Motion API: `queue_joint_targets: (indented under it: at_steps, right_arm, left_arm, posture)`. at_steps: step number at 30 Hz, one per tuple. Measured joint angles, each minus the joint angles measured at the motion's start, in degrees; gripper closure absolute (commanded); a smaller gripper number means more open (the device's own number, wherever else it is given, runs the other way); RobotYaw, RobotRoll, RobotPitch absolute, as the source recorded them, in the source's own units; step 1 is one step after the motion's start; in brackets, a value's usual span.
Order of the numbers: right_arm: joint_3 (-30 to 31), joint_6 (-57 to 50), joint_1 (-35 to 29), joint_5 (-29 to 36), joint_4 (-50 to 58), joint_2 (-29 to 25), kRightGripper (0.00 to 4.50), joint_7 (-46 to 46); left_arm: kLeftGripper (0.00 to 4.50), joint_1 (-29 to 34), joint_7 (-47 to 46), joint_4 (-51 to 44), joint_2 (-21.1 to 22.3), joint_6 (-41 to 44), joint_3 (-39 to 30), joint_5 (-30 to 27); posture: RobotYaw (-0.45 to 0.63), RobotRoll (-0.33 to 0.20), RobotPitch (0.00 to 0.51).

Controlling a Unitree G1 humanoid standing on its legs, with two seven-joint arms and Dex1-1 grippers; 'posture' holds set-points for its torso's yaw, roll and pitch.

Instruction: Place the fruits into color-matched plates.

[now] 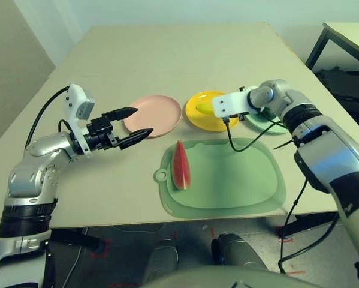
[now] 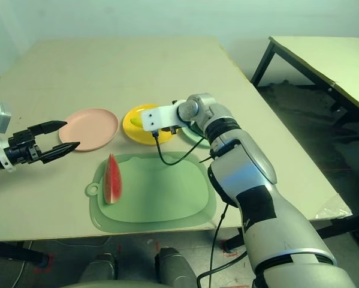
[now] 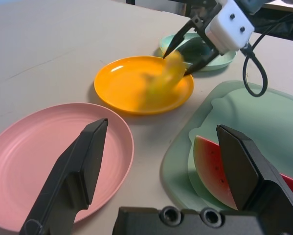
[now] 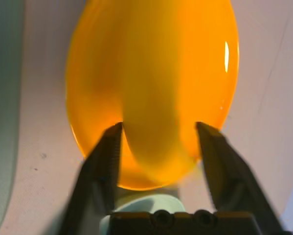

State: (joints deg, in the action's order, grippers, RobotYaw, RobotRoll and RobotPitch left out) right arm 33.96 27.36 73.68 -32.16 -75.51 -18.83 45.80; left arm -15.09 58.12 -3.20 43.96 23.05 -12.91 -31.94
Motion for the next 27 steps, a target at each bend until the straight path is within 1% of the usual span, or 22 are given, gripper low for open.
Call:
queue_joint_targets:
  at_steps: [1, 2, 7, 10, 16, 18, 19, 21, 24, 26, 27]
  right_arm:
    - [0.00, 0.03, -0.03, -0.05, 0.00, 0.01, 0.15, -0.02]
    - [-0.02, 0.08, -0.04, -0.06, 0.00, 0.00, 0.06, -0.03]
    - [-0.37, 0.81, -0.21, -0.02, 0.00, -0.53, 0.06, 0.11]
    - [-2.70, 0.89, -0.20, 1.37, 0.20, -1.98, 0.06, 1.35]
    - [-13.67, -3.12, -0.29, 11.94, 3.91, -5.52, 0.06, 10.48]
    - [-18.48, -8.29, -1.69, 17.19, 8.39, -7.04, 0.06, 14.53]
    - [-21.57, -12.81, -3.74, 20.77, 12.34, -7.45, 0.06, 16.88]
    - [-25.41, -21.91, -9.23, 26.64, 21.15, -8.08, 0.06, 20.65]
    - [-30.49, -38.14, -23.43, 36.32, 40.50, -9.05, 0.06, 23.35]
    - [-34.17, -49.09, -32.32, 42.71, 52.01, -9.32, 0.06, 22.38]
    - [-35.73, -52.93, -35.62, 45.00, 55.99, -9.49, 0.06, 21.53]
  left_arm:
    - [0.00, -0.01, 0.06, 0.01, 0.00, -0.01, 0.00, 0.02]
    - [0.00, -0.02, 0.15, 0.02, 0.00, -0.05, 0.00, 0.05]
    - [0.00, -0.51, 0.32, 0.66, 0.00, -0.39, 0.04, 0.29]
    - [0.00, -0.51, 0.37, 0.91, 0.00, -0.71, 0.07, 0.42]
    - [0.00, -0.28, 0.66, 1.29, 0.00, -2.27, 0.07, 1.18]
    - [0.00, 0.06, 0.79, 1.55, -0.01, -3.03, 0.10, 1.59]
    - [0.00, 0.26, 0.81, 1.88, -0.02, -3.57, 0.13, 1.79]
    - [0.00, 0.56, 0.83, 2.45, -0.14, -4.34, 0.29, 2.35]
    - [0.00, 0.68, 0.86, 3.32, -0.60, -5.24, 0.50, 2.74]
    - [0.00, 0.42, 0.82, 4.06, -1.13, -5.99, 0.68, 2.94]
    - [0.00, 0.26, 0.77, 4.60, -1.32, -6.30, 0.78, 3.09]
  posture:
    - [-0.05, 0.000, 0.056]
    - [-0.05, 0.000, 0.056]
    - [-0.05, 0.000, 0.053]
    - [-0.04, 0.000, 0.055]
    - [-0.05, 0.000, 0.058]
    - [-0.06, 0.000, 0.061]
    - [-0.07, 0.000, 0.059]
    - [-0.08, 0.000, 0.058]
    - [-0.11, 0.000, 0.056]
    - [-0.12, 0.000, 0.056]
    - [-0.12, 0.000, 0.055]
